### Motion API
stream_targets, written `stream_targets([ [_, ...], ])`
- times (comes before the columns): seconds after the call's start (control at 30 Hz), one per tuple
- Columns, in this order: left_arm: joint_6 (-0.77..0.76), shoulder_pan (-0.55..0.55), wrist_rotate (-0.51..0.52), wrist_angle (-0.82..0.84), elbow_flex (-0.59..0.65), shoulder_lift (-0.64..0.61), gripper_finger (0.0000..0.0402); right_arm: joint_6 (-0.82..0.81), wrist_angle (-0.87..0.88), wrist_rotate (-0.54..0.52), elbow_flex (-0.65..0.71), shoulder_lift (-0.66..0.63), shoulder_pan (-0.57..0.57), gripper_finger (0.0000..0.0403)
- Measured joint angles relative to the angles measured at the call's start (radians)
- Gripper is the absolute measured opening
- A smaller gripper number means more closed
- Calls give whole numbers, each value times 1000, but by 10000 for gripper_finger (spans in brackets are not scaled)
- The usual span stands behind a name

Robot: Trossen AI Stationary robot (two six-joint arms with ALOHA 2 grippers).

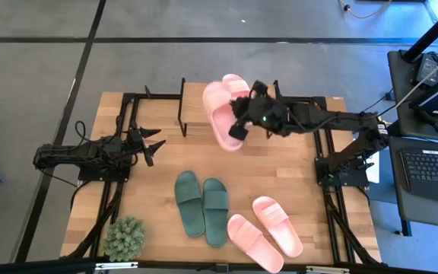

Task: Pick and place slides into the shelf
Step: Put the pink slide on the shelf

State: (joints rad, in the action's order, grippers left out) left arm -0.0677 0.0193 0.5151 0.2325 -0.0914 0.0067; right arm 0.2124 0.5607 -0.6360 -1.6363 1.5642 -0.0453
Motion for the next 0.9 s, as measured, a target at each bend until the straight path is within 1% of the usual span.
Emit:
stream_targets([
  [0.27, 0, 0, 0, 1, 0, 0, 224, 117, -122, 0, 0, 0, -113, 8],
  [0.4, 0, 0, 0, 2, 0, 0, 224, 187, -183, 1, 0, 2, -143, 8],
  [0.53, 1, 0, 0, 2, 0, 0, 224, 263, -252, 1, -12, 41, -158, 8],
  [0.6, 1, 0, 1, 2, 0, 0, 224, 293, -244, 2, -51, 86, -162, 8],
  [0.67, 1, 0, 8, 3, 0, 0, 224, 297, -200, 1, -114, 141, -169, 8],
  [0.9, 1, 0, 25, 14, -1, 0, 224, 294, 44, 2, -408, 352, -199, 8],
])
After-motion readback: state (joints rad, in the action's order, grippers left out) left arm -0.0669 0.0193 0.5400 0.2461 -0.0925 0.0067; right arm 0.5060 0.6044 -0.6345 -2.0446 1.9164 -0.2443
